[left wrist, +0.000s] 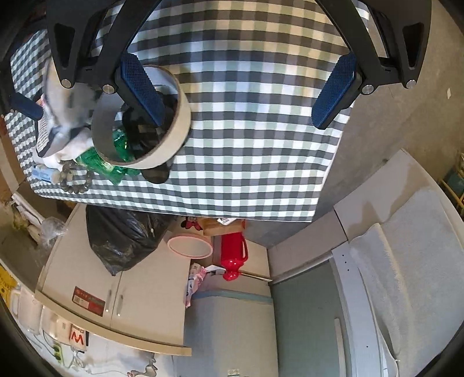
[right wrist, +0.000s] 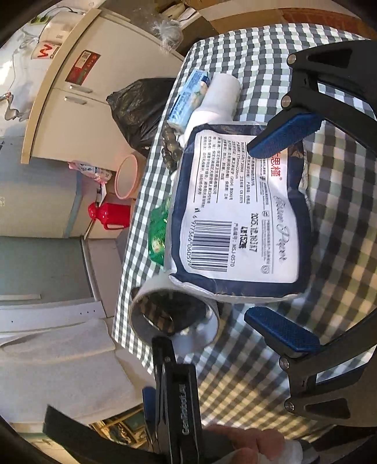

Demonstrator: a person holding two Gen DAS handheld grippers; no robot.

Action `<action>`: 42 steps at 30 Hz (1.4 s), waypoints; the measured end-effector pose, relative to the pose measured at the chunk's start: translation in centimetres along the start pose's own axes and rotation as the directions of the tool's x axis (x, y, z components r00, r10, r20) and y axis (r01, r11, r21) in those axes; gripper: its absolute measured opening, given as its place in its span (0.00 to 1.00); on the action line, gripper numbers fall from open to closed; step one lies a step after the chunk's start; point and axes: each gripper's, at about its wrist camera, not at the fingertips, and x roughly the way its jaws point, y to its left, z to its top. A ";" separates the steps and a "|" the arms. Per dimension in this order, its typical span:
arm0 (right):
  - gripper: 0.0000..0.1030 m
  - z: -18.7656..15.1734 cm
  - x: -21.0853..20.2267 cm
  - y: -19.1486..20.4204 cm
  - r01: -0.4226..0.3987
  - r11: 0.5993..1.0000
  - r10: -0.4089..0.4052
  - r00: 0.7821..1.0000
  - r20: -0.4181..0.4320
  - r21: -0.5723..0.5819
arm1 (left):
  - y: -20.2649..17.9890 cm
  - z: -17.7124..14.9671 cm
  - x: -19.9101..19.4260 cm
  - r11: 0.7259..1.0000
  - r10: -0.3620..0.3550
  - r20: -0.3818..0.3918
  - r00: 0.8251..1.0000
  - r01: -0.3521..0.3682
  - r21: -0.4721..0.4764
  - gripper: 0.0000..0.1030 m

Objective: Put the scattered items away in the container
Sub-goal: 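Grasp the white-and-navy wrapped package with the right tool, then lift the package with the right tool while the left tool grasps the tape roll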

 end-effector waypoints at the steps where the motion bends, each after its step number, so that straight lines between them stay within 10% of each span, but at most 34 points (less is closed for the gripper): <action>1: 1.00 0.0 0.1 -0.2 0.002 1.000 -0.002 1.000 -0.002 0.005 | 0.1 0.0 -0.1 1.000 -0.001 0.003 1.000 0.001 -0.002 1.00; 12: 1.00 0.0 1.9 -1.0 0.096 0.995 -0.096 0.995 -0.007 -0.021 | -0.9 -0.3 2.3 1.000 -0.005 -0.032 0.999 0.005 -0.001 0.96; 18: 0.96 -0.1 1.7 -2.0 0.083 0.996 -0.083 0.996 0.013 0.010 | -0.9 -0.3 2.9 1.000 -0.003 -0.036 0.999 0.002 -0.016 0.67; 28: 0.41 -0.3 0.8 -3.3 0.118 0.992 -0.119 0.993 0.026 0.044 | -2.0 -0.7 3.1 0.998 -0.066 -0.060 0.996 0.065 -0.010 0.10; 42: 0.22 -1.0 -1.7 -5.1 0.075 0.990 -0.082 0.995 0.053 0.116 | -1.4 -0.6 1.1 0.998 -0.063 -0.006 0.998 0.063 -0.019 0.04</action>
